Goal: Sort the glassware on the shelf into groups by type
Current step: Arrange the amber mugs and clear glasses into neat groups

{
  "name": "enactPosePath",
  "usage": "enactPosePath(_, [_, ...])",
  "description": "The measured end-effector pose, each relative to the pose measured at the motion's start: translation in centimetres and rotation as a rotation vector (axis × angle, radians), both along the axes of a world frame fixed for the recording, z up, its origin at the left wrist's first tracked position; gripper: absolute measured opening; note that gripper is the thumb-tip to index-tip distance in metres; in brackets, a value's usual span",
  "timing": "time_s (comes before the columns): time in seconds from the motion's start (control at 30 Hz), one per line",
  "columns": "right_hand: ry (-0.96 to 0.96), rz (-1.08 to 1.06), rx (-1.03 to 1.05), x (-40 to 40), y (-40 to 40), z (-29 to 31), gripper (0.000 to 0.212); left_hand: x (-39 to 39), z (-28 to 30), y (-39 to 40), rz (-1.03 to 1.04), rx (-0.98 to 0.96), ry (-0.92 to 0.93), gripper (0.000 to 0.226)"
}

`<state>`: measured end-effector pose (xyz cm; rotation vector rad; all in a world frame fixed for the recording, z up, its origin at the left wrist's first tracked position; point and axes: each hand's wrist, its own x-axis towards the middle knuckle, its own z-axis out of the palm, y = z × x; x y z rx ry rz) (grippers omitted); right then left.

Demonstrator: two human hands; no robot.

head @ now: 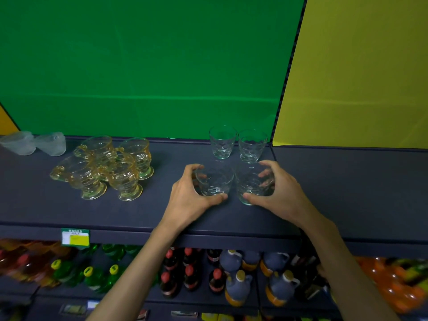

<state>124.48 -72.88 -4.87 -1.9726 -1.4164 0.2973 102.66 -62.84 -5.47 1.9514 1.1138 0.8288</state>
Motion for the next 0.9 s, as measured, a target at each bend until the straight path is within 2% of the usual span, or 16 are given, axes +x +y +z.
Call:
enactPosePath(0.2, [0.009,0.023,-0.002,0.1,-0.1,-0.1,0.103,-0.2,-0.4,0.8,-0.063,-0.019,-0.019,0.092])
enactPosePath(0.3, [0.099,0.040,0.026,0.3,-0.6,0.2,0.111,-1.2,-0.2,1.8,-0.194,-0.197,-0.117,0.107])
enactPosePath(0.37, [0.159,0.021,0.097,0.8,-0.7,0.6,0.102,-2.0,0.2,2.8,-0.237,-0.294,-0.241,0.104])
enactPosePath(0.47, [0.198,-0.061,0.166,1.8,0.1,1.1,0.075,-2.3,0.8,4.7,-0.186,-0.321,-0.310,0.080])
enactPosePath(0.53, [0.164,-0.107,0.170,2.6,1.0,1.1,0.062,-1.7,0.8,6.3,-0.134,-0.240,-0.241,0.065])
enactPosePath(0.6, [0.076,-0.123,0.141,3.3,2.0,0.9,0.058,-1.0,0.6,7.9,-0.092,-0.111,-0.069,0.058])
enactPosePath(0.73, [0.008,-0.128,0.134,4.7,3.6,1.6,0.061,0.6,1.3,10.2,-0.052,0.214,0.332,0.071])
enactPosePath(0.8, [0.046,-0.130,0.184,5.1,4.1,2.4,0.056,1.5,2.1,10.9,-0.058,0.282,0.441,0.075])
enactPosePath(0.9, [0.020,-0.148,0.245,5.7,4.9,3.1,0.047,2.6,3.1,12.1,-0.064,0.342,0.509,0.080])
